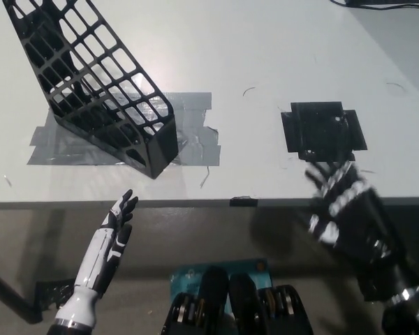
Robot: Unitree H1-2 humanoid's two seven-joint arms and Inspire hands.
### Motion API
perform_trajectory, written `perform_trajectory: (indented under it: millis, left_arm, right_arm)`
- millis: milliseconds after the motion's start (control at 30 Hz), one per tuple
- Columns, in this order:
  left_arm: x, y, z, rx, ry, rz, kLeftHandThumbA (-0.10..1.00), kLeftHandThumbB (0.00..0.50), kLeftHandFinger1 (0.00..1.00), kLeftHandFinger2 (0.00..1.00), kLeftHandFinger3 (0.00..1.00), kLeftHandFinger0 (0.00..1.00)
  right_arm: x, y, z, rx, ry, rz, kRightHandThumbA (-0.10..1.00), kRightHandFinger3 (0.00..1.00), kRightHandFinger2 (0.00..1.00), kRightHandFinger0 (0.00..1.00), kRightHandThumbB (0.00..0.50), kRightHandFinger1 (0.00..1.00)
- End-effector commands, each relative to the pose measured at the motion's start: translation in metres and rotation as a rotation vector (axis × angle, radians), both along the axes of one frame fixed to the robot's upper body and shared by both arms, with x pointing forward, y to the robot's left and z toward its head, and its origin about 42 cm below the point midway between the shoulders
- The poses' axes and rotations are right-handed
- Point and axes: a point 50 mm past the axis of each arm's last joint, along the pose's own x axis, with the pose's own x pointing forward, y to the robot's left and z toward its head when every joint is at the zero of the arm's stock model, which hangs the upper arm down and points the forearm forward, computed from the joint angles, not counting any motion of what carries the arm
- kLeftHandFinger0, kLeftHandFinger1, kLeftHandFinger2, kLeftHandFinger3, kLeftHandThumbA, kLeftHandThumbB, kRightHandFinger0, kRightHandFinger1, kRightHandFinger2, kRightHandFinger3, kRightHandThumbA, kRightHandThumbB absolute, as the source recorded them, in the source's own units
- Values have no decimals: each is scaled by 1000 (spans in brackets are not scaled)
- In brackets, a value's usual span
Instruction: A shelf with a book inside it is placed on the center of the desk infront of the robot. The robot uses its right hand to grab the book, take it out and hand it to a person.
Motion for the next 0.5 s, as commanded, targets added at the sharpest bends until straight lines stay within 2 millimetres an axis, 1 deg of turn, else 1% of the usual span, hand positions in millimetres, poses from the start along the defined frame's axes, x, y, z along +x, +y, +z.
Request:
perform_trajectory:
  millis: [0, 33, 100, 167, 233, 267, 300, 400, 433, 467]
  left_arm:
    - [-7, 0, 4, 3, -39, -10, 1000, 283, 1000, 1000, 1000, 1000]
    - [-11, 0, 1, 2, -31, -7, 1000, 292, 1000, 1000, 1000, 1000]
    - [-18, 1, -4, -2, -13, -3, 1000, 303, 1000, 1000, 1000, 1000]
    - [-24, 3, -8, 9, -4, 4, 1000, 311, 1000, 1000, 1000, 1000]
    - [-28, 4, -9, 13, -1, 8, 1000, 308, 1000, 1000, 1000, 1000]
    - [-29, 5, -10, 12, 2, 10, 1000, 315, 1000, 1000, 1000, 1000]
    - [-32, 5, -12, 6, 11, 12, 1000, 316, 1000, 1000, 1000, 1000]
    - [-36, 5, -17, -10, 21, 9, 1000, 316, 1000, 1000, 1000, 1000]
    - [-37, 4, -18, -11, 22, 10, 1000, 312, 1000, 1000, 1000, 1000]
    - [-38, 4, -19, -10, 20, 8, 1000, 299, 1000, 1000, 1000, 1000]
  right_arm:
    - [-3, 0, -22, -238, -105, -8, 1000, 1000, 1000, 1000, 328, 1000]
    - [-3, 0, -29, -255, -88, 3, 1000, 1000, 1000, 1000, 309, 1000]
    - [-6, 1, -37, -279, -69, 17, 1000, 1000, 1000, 1000, 290, 1000]
    - [-9, 3, -44, -322, -46, 38, 1000, 1000, 1000, 1000, 311, 1000]
    - [-10, 5, -47, -348, -37, 50, 1000, 1000, 1000, 1000, 319, 1000]
    - [-11, 5, -49, -353, -30, 55, 1000, 1000, 1000, 1000, 316, 1000]
    - [-13, 5, -51, -357, -18, 62, 1000, 1000, 1000, 1000, 303, 1000]
    - [-17, 3, -56, -356, -1, 63, 1000, 1000, 1000, 1000, 293, 1000]
    - [-18, 3, -57, -356, 3, 62, 1000, 1000, 1000, 1000, 285, 1000]
    - [-19, 2, -58, -355, 9, 62, 1000, 1000, 1000, 1000, 291, 1000]
